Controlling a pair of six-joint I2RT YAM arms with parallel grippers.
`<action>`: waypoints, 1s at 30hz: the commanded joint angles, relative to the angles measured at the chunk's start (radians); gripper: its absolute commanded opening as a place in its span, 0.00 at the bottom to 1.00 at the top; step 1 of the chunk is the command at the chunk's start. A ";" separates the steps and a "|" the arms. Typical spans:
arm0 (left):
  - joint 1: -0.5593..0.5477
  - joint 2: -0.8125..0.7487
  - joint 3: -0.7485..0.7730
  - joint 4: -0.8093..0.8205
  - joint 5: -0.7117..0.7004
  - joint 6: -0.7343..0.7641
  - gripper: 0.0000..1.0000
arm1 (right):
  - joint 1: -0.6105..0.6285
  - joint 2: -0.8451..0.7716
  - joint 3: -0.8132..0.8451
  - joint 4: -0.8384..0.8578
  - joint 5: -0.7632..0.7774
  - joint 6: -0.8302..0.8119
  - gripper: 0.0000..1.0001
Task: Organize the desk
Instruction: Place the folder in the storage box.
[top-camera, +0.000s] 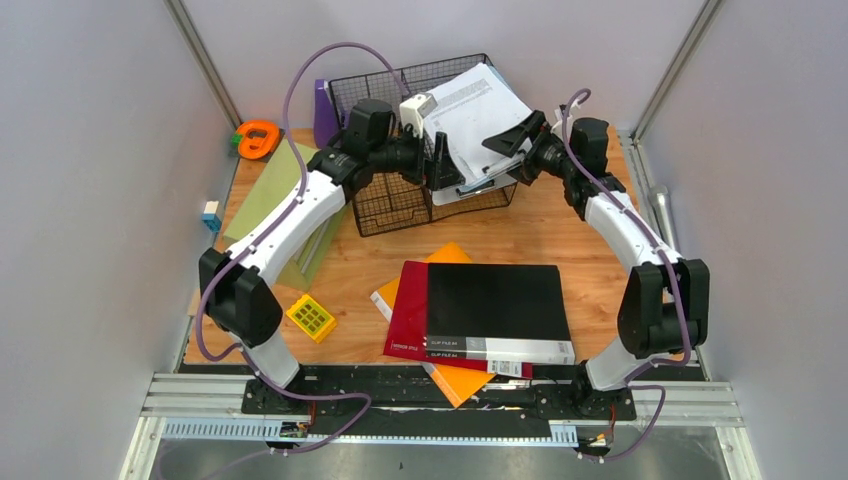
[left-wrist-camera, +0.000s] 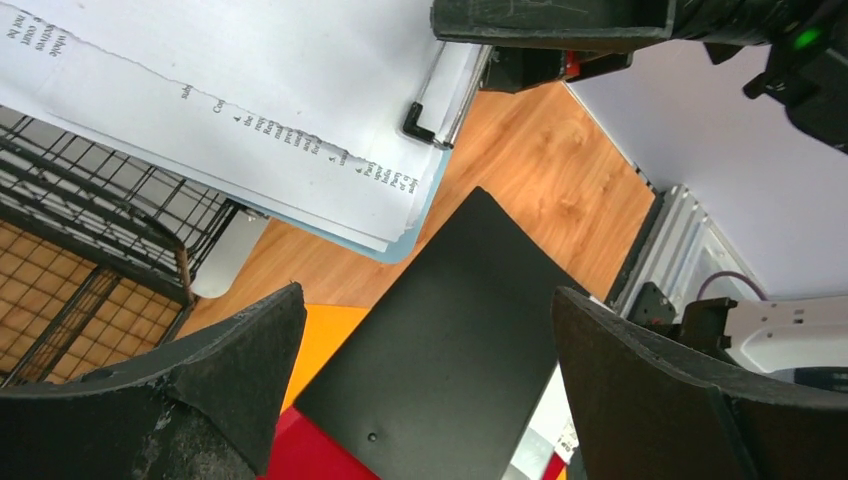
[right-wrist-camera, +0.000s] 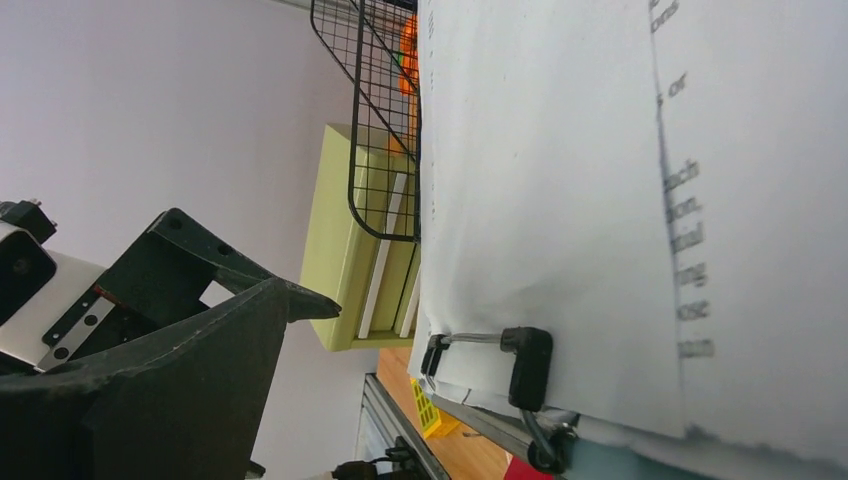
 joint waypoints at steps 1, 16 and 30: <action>-0.002 -0.094 -0.028 0.008 -0.084 0.101 1.00 | 0.001 -0.064 0.041 -0.043 -0.025 -0.107 0.88; -0.325 -0.005 0.082 -0.089 -0.616 0.741 1.00 | -0.154 -0.126 0.064 -0.222 -0.006 -0.368 0.84; -0.392 0.153 0.144 -0.063 -0.860 0.941 1.00 | -0.159 0.002 0.173 -0.225 -0.116 -0.333 0.48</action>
